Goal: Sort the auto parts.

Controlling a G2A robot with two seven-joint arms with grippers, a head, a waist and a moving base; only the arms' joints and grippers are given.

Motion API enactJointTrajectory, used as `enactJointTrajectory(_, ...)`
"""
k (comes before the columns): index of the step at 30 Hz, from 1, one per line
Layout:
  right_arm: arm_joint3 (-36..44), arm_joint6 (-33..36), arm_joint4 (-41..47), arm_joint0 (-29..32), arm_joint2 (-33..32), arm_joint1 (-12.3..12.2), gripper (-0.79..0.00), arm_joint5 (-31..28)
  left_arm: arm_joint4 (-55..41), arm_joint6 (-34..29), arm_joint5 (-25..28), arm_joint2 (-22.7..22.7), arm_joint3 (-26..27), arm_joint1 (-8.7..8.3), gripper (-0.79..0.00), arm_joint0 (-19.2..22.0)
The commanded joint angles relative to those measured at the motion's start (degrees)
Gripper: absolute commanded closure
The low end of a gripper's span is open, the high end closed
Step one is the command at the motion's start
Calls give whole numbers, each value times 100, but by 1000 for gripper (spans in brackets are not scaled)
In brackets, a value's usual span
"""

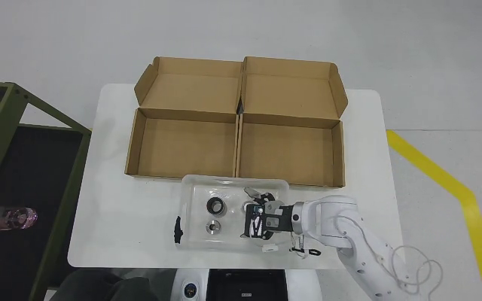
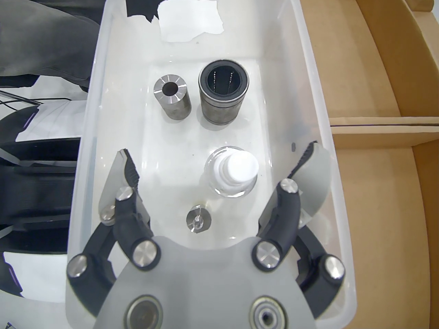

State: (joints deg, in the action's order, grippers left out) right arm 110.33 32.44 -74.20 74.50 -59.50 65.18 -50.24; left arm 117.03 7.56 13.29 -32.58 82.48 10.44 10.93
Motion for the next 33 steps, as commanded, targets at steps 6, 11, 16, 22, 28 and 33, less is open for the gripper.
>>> enactJointTrajectory(6,-206,1,-40,-130,138,5,-437,163,0,0,0,0,0,0,-785,0)
enactJointTrajectory(11,-322,-39,-76,-210,225,7,-357,237,0,0,0,0,0,0,-785,0)
enactJointTrajectory(16,-368,-77,-32,-260,259,0,-105,269,0,0,0,0,0,0,-785,0)
enactJointTrajectory(22,-279,-165,225,-345,246,-13,0,176,0,0,0,0,0,0,-785,0)
enactJointTrajectory(28,-141,-280,618,-457,170,-33,0,56,0,0,0,0,0,0,-785,0)
enactJointTrajectory(33,-5,-385,1017,-559,62,-53,0,-19,0,0,0,0,0,0,-785,0)
